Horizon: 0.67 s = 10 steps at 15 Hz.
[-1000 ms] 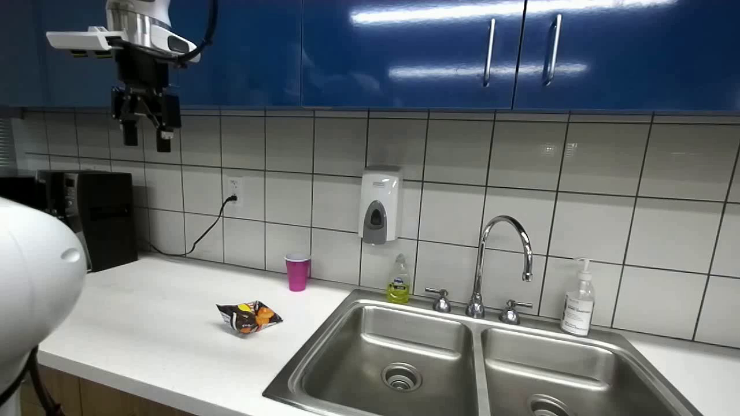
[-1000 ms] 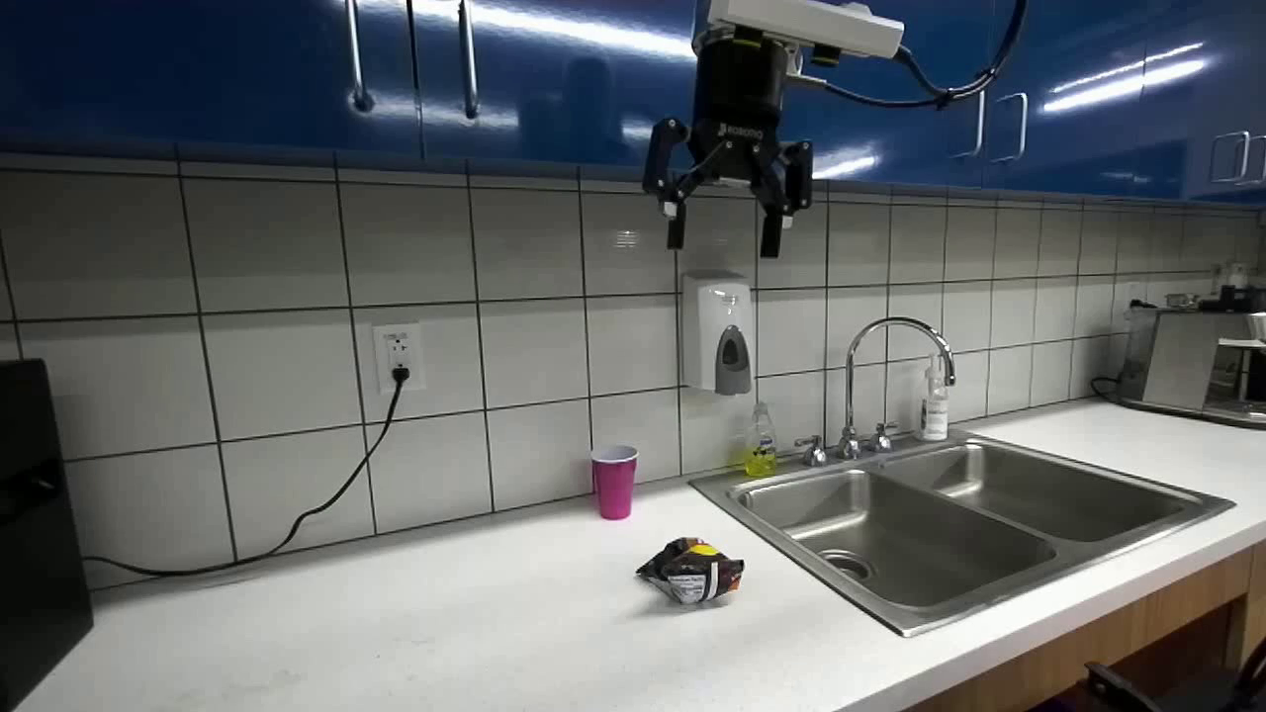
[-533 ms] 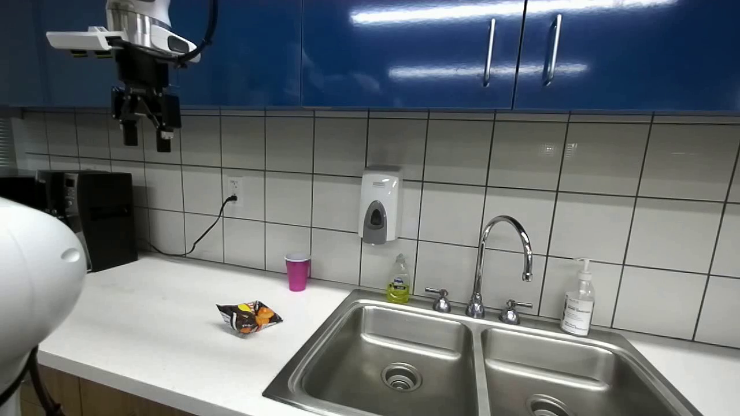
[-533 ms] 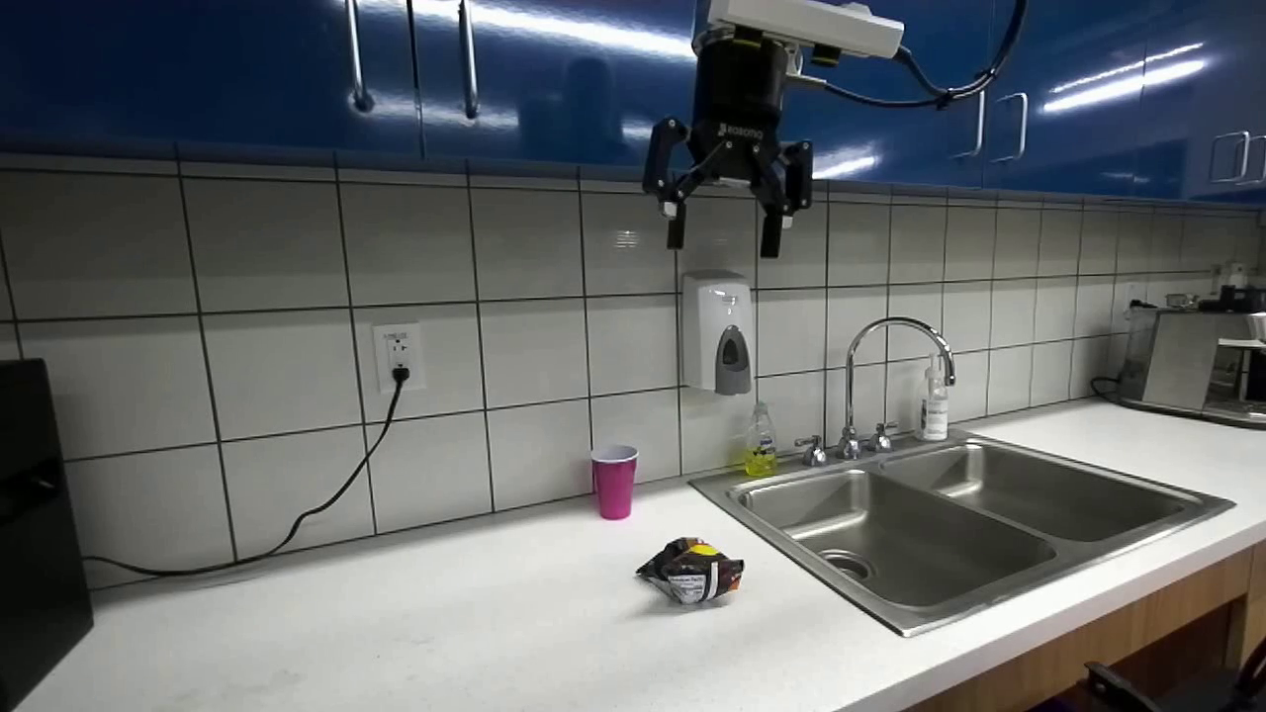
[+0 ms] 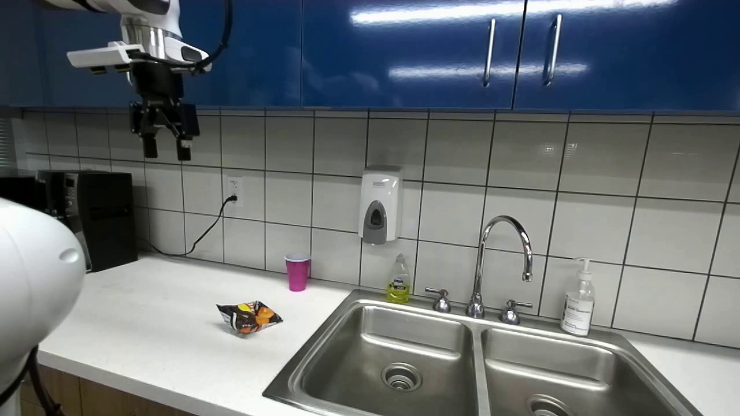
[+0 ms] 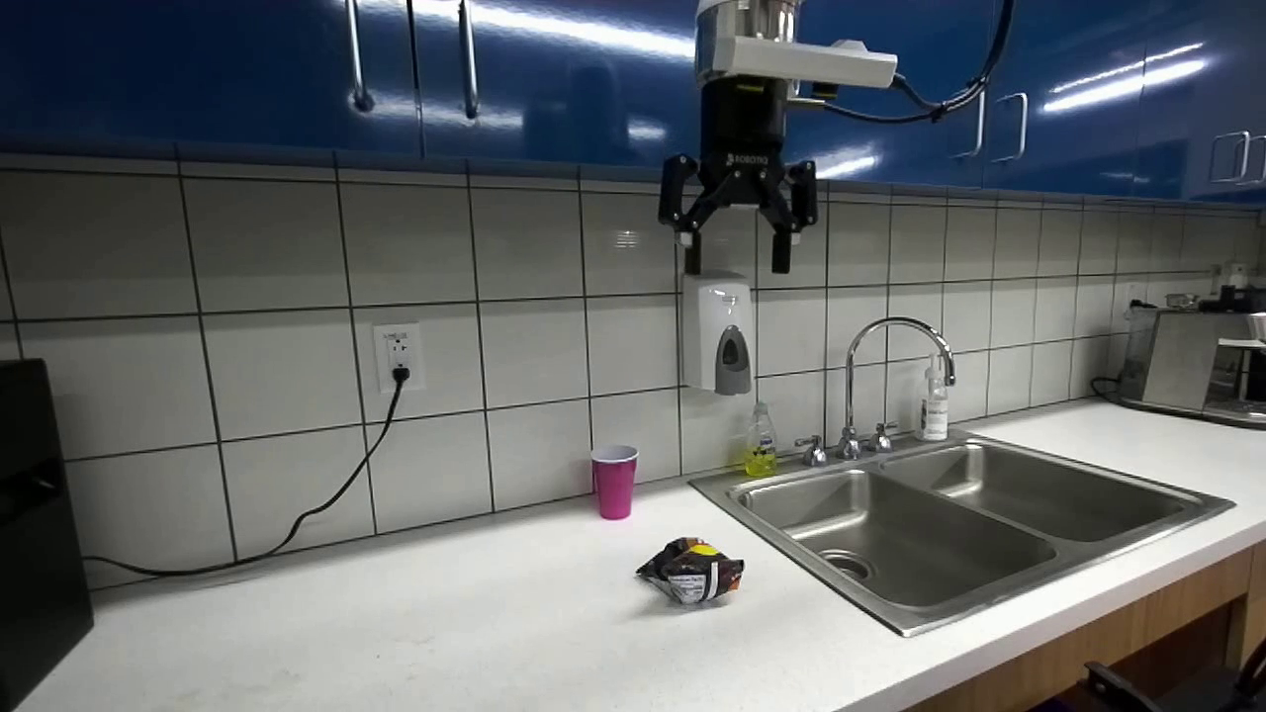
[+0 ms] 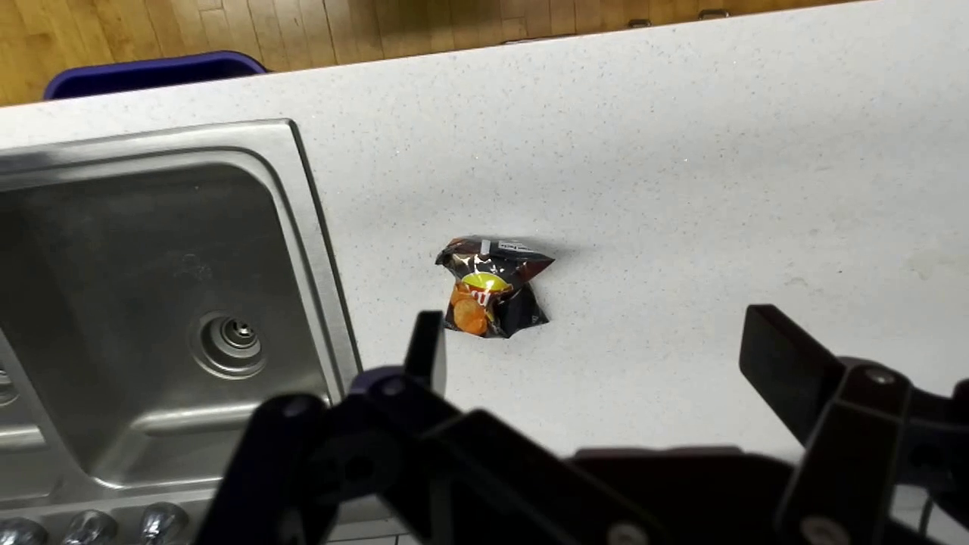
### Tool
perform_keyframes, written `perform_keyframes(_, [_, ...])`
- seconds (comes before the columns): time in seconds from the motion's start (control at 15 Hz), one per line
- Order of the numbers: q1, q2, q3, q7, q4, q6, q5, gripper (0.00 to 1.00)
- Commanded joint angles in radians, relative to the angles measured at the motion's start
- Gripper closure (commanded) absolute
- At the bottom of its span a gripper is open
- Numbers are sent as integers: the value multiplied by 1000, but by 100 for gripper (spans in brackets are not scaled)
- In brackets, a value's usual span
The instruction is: Put the black packet in the left sink
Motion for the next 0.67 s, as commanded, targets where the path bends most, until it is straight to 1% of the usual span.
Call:
perform_keyframes(0.0, [-18, 60, -27, -31, 6, 48, -16, 0])
perform_keyframes(0.27, [-28, 132, -65, -48, -5, 115, -10, 0])
perform_keyframes(0.6, [-18, 160, -87, -43, -39, 112, 4, 0])
